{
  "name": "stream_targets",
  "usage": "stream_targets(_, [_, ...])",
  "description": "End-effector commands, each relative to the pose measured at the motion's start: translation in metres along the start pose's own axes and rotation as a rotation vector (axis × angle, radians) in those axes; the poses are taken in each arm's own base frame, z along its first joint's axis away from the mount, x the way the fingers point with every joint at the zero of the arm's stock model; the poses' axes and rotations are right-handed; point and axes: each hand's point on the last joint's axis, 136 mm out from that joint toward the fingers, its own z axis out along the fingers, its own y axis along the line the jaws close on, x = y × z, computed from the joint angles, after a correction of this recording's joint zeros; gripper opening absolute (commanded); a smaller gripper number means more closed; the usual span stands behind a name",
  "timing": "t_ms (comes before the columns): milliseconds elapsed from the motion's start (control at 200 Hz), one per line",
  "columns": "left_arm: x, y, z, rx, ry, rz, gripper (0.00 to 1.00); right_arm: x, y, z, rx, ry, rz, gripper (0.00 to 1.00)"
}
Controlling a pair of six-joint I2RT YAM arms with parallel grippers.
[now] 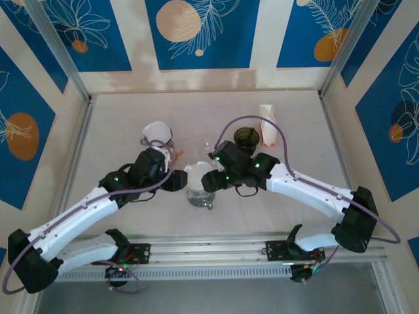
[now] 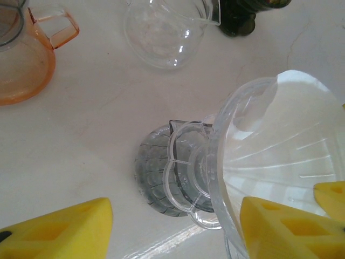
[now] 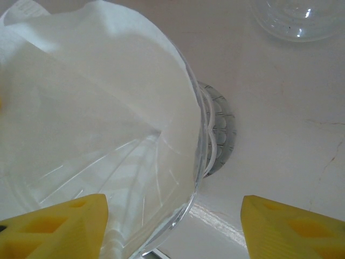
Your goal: Place the coffee filter in the dripper
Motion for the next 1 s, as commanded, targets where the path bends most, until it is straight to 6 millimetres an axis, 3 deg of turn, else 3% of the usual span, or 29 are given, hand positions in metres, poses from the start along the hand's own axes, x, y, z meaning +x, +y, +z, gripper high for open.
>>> stream_targets(0, [-0.013, -0.011, -0.012, 0.069, -0.060, -0.013, 0.70, -0.001, 0.001, -0.002, 0.003, -0.009, -0.013, 0.67])
stream_targets(100, [-0.014, -0.017, -0.013, 0.106, -0.061, -0.011, 0.76, -0.001, 0.001, -0.002, 0.002, -0.010, -0.008, 0.67])
stream_targets(230, [-0.007, -0.016, -0.005, 0.108, -0.026, -0.007, 0.77, -0.002, 0.002, -0.002, -0.001, -0.012, -0.005, 0.67])
stream_targets(705, [0.011, -0.001, 0.005, 0.053, 0.032, -0.014, 0.51, -0.007, 0.001, -0.002, 0.016, -0.024, -0.006, 0.67])
stream_targets(995, [0.012, 0.000, 0.007, 0.051, 0.031, -0.012, 0.51, -0.033, 0.004, -0.015, 0.000, -0.080, 0.001, 0.69])
